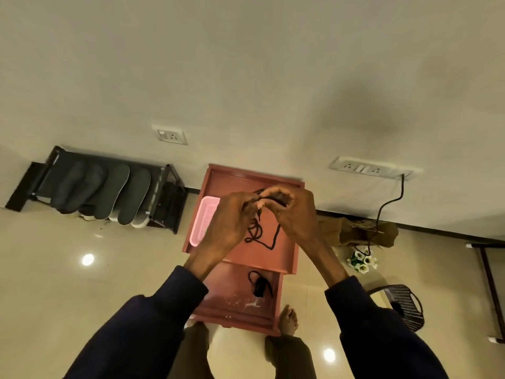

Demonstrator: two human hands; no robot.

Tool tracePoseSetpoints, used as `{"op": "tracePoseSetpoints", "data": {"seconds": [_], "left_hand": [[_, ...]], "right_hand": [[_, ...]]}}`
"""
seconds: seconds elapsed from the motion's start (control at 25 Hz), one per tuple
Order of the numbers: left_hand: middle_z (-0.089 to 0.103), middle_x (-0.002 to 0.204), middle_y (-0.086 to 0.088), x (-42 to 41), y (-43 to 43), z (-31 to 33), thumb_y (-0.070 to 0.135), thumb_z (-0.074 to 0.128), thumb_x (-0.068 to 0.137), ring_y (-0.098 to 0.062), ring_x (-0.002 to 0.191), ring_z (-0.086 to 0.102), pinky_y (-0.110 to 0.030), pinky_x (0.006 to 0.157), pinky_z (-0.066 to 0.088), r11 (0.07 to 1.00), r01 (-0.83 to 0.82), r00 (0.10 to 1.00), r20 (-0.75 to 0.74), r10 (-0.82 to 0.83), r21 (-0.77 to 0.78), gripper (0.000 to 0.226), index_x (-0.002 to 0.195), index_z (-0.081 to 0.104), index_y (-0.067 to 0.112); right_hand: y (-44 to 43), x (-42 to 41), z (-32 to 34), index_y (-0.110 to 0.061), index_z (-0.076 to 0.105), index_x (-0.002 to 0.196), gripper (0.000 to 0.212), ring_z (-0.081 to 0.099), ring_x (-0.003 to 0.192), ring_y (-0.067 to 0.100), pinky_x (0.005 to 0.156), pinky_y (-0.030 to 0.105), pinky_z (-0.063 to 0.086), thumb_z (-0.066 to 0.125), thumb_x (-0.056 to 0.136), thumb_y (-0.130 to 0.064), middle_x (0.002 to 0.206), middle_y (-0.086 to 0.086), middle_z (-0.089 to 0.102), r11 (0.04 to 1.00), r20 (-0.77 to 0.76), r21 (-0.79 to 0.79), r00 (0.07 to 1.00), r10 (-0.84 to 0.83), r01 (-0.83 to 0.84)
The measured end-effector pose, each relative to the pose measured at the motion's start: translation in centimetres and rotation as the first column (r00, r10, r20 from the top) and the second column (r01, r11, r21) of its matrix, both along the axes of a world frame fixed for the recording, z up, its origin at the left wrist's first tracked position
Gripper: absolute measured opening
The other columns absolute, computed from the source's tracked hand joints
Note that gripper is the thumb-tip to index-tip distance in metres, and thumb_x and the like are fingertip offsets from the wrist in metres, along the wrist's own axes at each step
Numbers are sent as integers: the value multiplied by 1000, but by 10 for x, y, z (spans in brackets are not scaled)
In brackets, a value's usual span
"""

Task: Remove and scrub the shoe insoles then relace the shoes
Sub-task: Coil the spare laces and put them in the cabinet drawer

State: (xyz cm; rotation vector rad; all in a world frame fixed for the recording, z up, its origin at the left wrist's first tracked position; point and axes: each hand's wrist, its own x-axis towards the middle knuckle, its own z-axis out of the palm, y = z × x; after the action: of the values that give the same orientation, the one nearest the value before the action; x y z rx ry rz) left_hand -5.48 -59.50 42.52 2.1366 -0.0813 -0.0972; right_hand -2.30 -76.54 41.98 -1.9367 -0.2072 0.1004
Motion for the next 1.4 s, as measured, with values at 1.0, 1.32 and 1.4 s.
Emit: {"op": "tracePoseSetpoints", "data": {"seconds": [1.0, 1.32, 1.4], "left_hand": [[68, 99, -23, -29, -11, 174, 25, 46, 108, -40, 98, 73, -47, 94, 58, 680, -31, 938, -257, -233, -732, 37, 109, 69, -4], [61, 139, -24, 12, -14, 257, 18, 50, 98, -38, 129, 60, -45, 112, 47, 80, -29, 988, -41, -150, -996, 39, 127, 59, -7], [65, 136, -19, 27, -8, 266, 18, 51, 102, -34, 130, 61, -41, 112, 47, 243, 15, 1000, 17, 4, -970, 38, 129, 59, -7]], "right_hand": [[-27, -6, 193, -15, 82, 95, 10, 70, 90, 13, 74, 20, 50, 75, 90, -10, 91, -6, 76, 978, 352, -83, 912, 210, -193], [-14, -18, 199, -10, 79, 105, 19, 51, 60, 24, 59, 32, 44, 61, 101, -11, 80, 14, 73, 940, 108, 212, 963, 248, -266], [-13, -26, 206, -12, 78, 109, 19, 53, 58, 18, 59, 28, 45, 61, 102, -17, 78, 8, 74, 946, 99, 131, 954, 284, -295]]}}
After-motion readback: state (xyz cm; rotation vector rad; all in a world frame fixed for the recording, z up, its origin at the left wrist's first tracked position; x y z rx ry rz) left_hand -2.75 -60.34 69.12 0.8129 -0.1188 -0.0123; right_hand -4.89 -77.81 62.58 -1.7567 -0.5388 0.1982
